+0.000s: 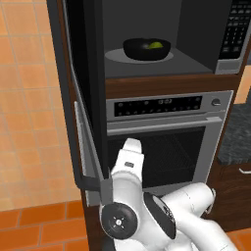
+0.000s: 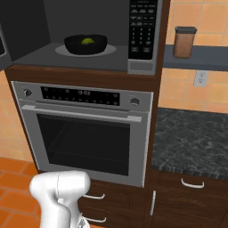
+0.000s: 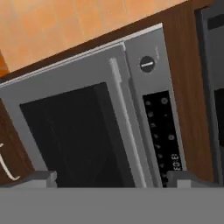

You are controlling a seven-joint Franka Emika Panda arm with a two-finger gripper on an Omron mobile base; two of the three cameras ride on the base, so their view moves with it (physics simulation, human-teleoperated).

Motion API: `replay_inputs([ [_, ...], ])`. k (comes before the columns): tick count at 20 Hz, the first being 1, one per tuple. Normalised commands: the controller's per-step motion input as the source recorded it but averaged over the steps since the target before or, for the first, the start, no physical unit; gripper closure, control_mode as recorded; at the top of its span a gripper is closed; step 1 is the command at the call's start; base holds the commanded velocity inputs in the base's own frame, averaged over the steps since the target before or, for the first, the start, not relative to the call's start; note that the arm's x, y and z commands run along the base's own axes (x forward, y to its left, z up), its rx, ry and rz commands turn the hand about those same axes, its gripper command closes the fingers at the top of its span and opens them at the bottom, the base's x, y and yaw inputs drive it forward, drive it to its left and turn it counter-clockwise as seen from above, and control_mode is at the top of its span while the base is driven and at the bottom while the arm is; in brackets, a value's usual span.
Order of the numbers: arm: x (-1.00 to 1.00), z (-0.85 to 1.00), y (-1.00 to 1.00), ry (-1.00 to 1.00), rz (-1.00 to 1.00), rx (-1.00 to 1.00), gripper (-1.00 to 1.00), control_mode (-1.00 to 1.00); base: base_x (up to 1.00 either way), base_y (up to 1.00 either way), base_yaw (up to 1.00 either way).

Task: Pick the lime from the sink and place it in the bowl. Then pick the bowl and place it in the microwave. Then close the microwave door and press the start button.

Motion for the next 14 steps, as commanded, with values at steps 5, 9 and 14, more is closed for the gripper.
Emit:
replay_inputs([
  [5, -0.27, -0.88, 0.93, -0.01, 0.44, -0.6, -1.0, -1.0, 0.0, 0.0, 0.0],
  [9, 0.0, -0.35, 1.0, 0.0, 0.14, -0.53, -1.0, -1.0, 0.0, 0.0, 0.0],
  [14, 0.0, -0.05, 1.0, 0.0, 0.02, -0.55, -1.0, -1.0, 0.0, 0.0, 0.0],
])
